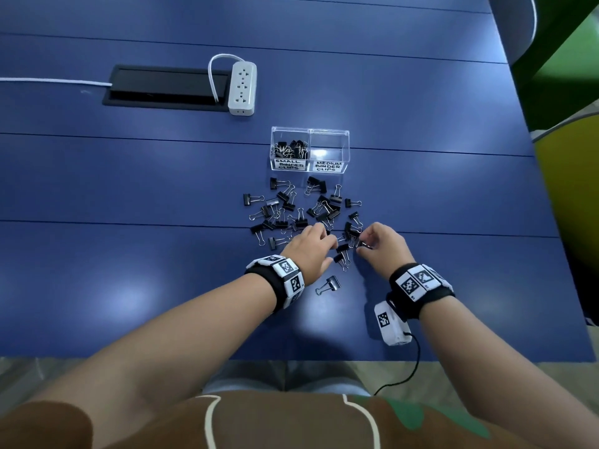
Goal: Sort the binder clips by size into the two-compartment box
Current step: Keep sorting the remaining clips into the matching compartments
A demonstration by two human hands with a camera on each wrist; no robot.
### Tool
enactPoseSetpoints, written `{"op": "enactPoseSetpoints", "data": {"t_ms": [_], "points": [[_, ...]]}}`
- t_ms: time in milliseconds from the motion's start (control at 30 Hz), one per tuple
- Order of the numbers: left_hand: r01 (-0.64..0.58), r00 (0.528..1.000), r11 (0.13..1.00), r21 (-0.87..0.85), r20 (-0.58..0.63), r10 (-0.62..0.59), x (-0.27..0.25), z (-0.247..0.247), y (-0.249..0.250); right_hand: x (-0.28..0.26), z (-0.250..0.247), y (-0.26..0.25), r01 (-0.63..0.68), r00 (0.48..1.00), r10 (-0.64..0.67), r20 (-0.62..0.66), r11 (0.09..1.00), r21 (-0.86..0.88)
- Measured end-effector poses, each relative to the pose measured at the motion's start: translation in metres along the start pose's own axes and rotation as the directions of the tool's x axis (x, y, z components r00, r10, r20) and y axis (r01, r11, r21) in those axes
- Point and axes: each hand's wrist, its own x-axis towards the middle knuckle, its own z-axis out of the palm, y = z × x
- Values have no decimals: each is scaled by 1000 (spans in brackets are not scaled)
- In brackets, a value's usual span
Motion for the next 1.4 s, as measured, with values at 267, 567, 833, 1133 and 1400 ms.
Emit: {"op": "enactPoseSetpoints", "data": {"t_ms": [267, 567, 833, 1133, 1400], "points": [[-113, 990, 986, 121, 97, 101, 9, 10, 9, 7, -12, 2, 15, 998, -15, -57, 1000, 3], [-175, 980, 972, 159, 122, 157, 3, 7, 4, 16, -7, -13, 93, 995, -94, -17, 993, -67], [-88, 992, 994, 65, 100, 81, 4, -6, -5, 27, 10, -28, 174, 980, -151, 127, 964, -200], [142, 905, 905, -402, -317, -283, 50, -88, -44, 26, 19, -61, 274, 952, -258, 162, 958, -86], [315, 812, 849, -423, -343, -472, 100, -137, -74, 85, -21, -120, 242, 968, -231, -95, 962, 126]]}}
